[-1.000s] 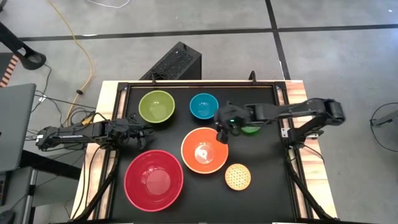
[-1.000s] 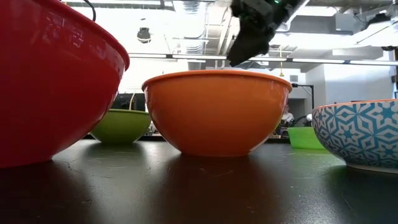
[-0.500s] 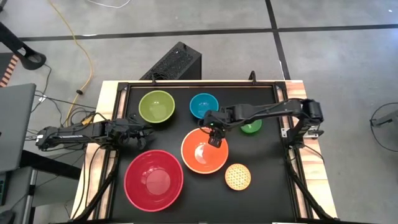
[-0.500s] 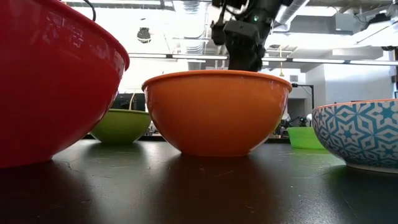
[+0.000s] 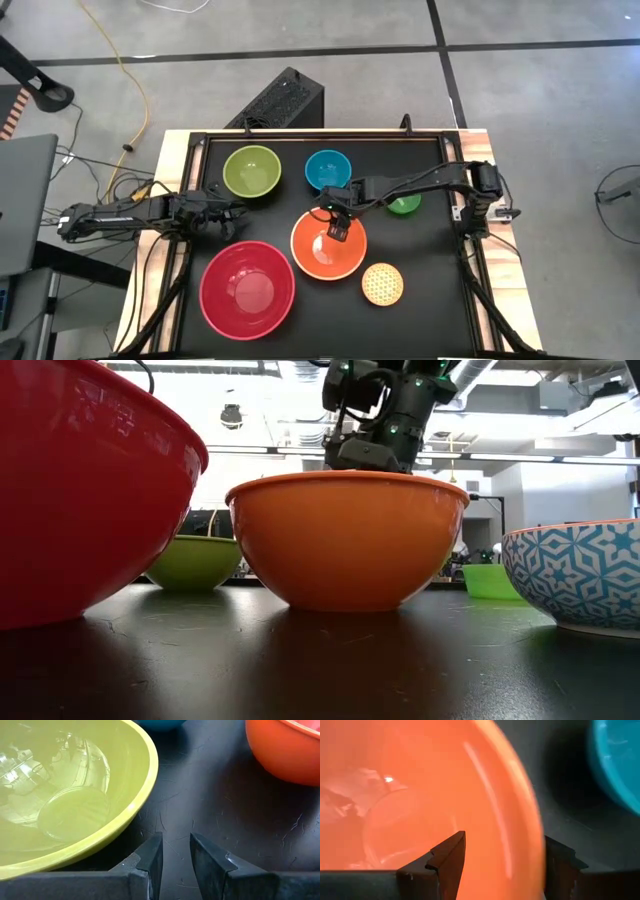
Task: Nest bowls inside each other
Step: Stack the orange bowl on top of the red bowl
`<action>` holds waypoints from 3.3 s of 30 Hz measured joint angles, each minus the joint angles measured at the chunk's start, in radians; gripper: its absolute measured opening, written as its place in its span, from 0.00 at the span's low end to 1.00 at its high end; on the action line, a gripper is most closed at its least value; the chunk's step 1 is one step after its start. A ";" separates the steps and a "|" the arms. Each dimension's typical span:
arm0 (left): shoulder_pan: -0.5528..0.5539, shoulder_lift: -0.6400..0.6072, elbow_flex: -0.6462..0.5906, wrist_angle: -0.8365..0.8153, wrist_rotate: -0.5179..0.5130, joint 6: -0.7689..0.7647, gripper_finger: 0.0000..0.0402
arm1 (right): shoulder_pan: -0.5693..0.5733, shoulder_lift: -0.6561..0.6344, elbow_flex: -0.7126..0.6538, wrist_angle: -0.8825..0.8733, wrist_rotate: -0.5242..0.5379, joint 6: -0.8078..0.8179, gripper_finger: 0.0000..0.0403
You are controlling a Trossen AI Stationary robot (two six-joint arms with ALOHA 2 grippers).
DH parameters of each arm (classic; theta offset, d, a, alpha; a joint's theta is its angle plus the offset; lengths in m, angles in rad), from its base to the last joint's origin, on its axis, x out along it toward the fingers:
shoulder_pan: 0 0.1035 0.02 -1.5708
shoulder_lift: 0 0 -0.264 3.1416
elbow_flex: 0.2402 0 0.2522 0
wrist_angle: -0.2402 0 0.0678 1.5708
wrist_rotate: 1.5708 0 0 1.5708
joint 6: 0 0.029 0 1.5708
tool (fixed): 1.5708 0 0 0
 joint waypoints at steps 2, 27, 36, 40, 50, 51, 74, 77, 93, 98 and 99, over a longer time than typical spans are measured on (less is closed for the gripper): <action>0.000 0.000 0.000 0.000 0.000 0.000 0.22 | 0.000 0.005 0.000 0.008 0.000 0.004 0.56; 0.000 0.000 0.000 0.000 -0.001 0.000 0.22 | 0.038 -0.057 0.329 -0.336 0.098 0.013 0.04; 0.000 0.000 0.000 0.000 0.000 0.000 0.22 | 0.149 -0.059 0.449 -0.098 0.143 0.014 0.04; 0.000 0.000 0.000 0.000 0.000 0.000 0.22 | 0.197 -0.022 0.451 0.104 0.143 -0.001 0.04; 0.000 0.000 0.000 0.000 0.000 0.000 0.22 | 0.222 0.182 0.450 0.482 0.037 -0.006 0.05; 0.000 0.000 0.000 0.000 0.000 0.000 0.22 | 0.221 0.203 0.450 0.525 0.021 -0.003 0.05; 0.000 0.000 0.000 0.000 0.000 0.000 0.22 | 0.216 0.367 0.451 0.679 -0.018 0.121 0.05; 0.000 0.000 0.000 0.000 0.000 0.000 0.22 | 0.218 0.367 0.451 0.665 0.004 0.122 0.09; 0.000 0.000 0.000 0.000 0.000 0.000 0.22 | 0.221 0.366 0.451 0.666 0.013 0.115 0.34; 0.000 0.000 0.000 0.000 0.000 0.000 0.22 | 0.212 0.365 0.451 0.665 0.004 0.120 0.43; 0.000 0.000 0.000 0.000 0.000 0.000 0.22 | 0.209 0.365 0.451 0.663 -0.001 0.120 0.45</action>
